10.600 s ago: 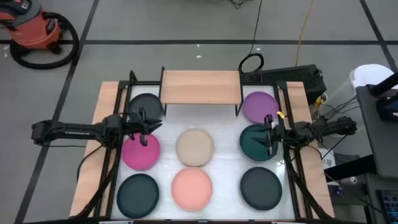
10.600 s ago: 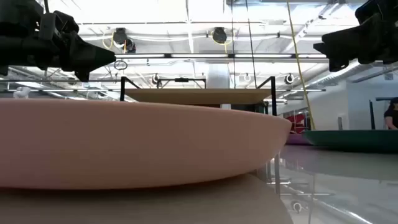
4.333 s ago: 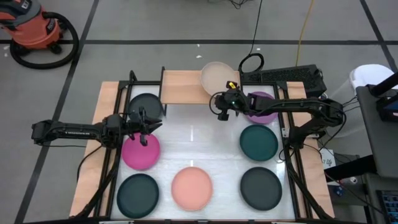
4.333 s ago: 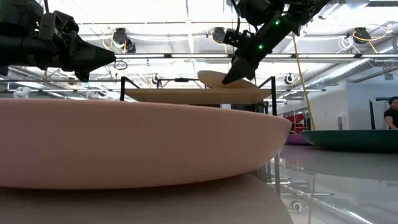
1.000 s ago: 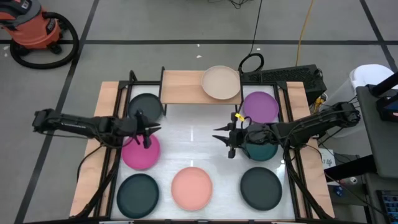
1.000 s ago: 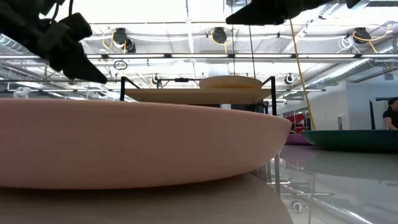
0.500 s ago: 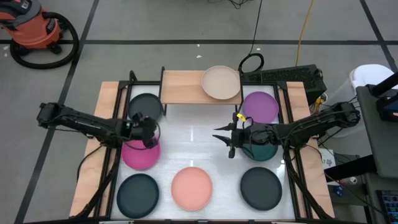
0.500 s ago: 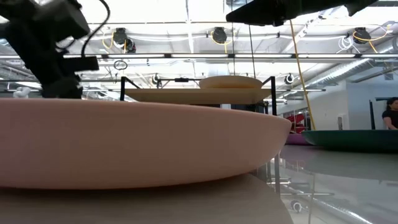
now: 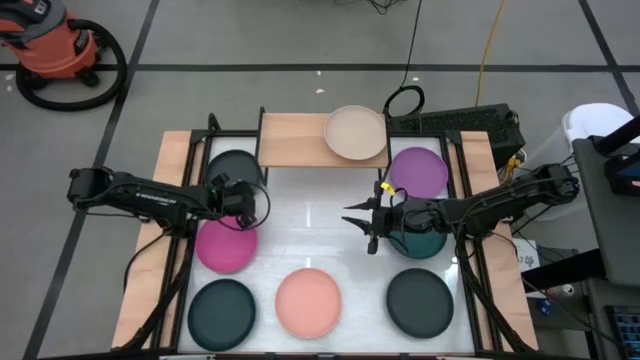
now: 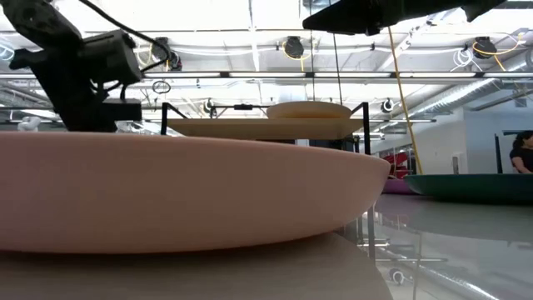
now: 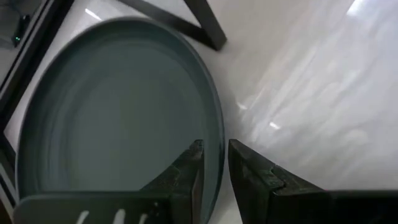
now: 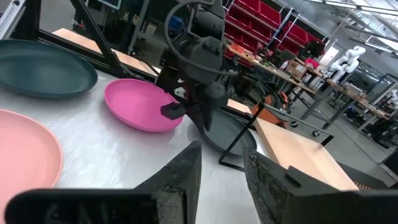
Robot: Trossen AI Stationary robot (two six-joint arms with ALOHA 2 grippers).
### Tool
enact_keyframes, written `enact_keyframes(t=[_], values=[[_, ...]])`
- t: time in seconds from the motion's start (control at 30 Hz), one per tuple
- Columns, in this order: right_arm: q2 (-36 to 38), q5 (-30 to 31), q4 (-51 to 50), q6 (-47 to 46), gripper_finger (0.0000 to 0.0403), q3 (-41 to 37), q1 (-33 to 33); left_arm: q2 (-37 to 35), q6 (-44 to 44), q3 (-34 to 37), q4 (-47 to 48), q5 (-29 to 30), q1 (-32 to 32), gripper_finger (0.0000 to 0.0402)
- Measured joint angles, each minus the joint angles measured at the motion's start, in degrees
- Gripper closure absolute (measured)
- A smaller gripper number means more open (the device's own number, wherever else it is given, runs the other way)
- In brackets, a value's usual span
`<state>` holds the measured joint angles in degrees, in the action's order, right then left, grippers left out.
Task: Place and stack plates onto a shelf
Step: Stack the top black plate on top of the brown plate on the shelf
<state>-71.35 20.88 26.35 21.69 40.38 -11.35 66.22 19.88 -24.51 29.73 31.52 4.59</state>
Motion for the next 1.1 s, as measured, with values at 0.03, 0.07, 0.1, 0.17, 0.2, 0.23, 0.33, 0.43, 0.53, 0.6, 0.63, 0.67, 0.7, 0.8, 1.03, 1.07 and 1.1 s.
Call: enact_keyframes(t=[0.03,0.07,0.1,0.17,0.2,0.23,0.33,0.43,0.53,0.6,0.63,0.67,0.7,0.8,1.03,1.07,1.1], values=[[0.0,0.0,0.0,0.0,0.0302,0.0,0.0,0.6,-0.1,0.0,0.0,0.0,0.0,0.0321],[0.0,0.0,0.0,0.0,0.0302,0.0,0.0,1.2,-0.1,0.0,0.0,0.0,0.0,0.0319],[0.0,0.0,0.0,0.0,0.0302,0.0,0.0,1.7,-0.1,0.0,0.0,0.0,0.0,0.0314],[0.0,0.0,0.0,0.0,0.0302,0.0,0.0,2.7,-0.1,0.0,-0.4,0.0,0.0,0.0300],[0.0,0.0,0.0,0.0,0.0302,0.0,0.0,3.1,-0.2,0.0,-0.7,0.0,0.0,0.0291],[0.0,0.0,0.0,0.0,0.0302,0.0,0.0,3.6,-0.3,0.0,-1.3,0.1,0.0,0.0281],[0.0,0.0,0.0,-0.1,0.0302,0.0,0.0,5.1,-0.7,0.0,-3.5,0.7,0.0,0.0249],[0.0,0.0,0.0,-0.2,0.0302,0.0,0.0,6.5,-0.5,0.0,-4.6,1.7,0.2,0.0234],[0.0,0.0,0.0,-0.7,0.0302,0.0,0.0,8.2,-0.3,0.0,-4.8,1.8,1.6,0.0235],[0.0,0.0,0.0,-0.9,0.0302,0.0,0.0,9.3,-0.3,-0.1,-5.1,1.6,2.9,0.0244],[0.0,0.0,0.0,-0.9,0.0302,0.0,0.0,9.5,-0.7,-0.2,-5.3,1.2,3.5,0.0251],[0.0,0.0,0.0,-0.9,0.0302,0.0,0.0,9.7,-1.3,-0.2,-5.4,0.7,4.1,0.0261],[0.0,0.0,0.0,-0.9,0.0302,0.0,0.0,9.8,-1.9,-0.2,-5.5,0.2,4.6,0.0273],[0.0,0.0,0.0,-1.0,0.0302,0.0,0.0,9.7,-3.3,-0.2,-5.7,-0.6,5.1,0.0319],[0.0,0.0,-0.1,-1.0,0.0302,0.0,0.0,9.1,-5.0,-1.7,-3.5,0.9,5.1,0.0389],[0.0,0.0,-0.1,-1.0,0.0302,0.0,0.0,9.1,-4.8,-2.5,-2.4,0.9,5.1,0.0389],[0.0,0.0,-0.1,-1.0,0.0302,0.0,0.0,9.2,-4.3,-3.3,-1.2,1.0,5.1,0.0389]])
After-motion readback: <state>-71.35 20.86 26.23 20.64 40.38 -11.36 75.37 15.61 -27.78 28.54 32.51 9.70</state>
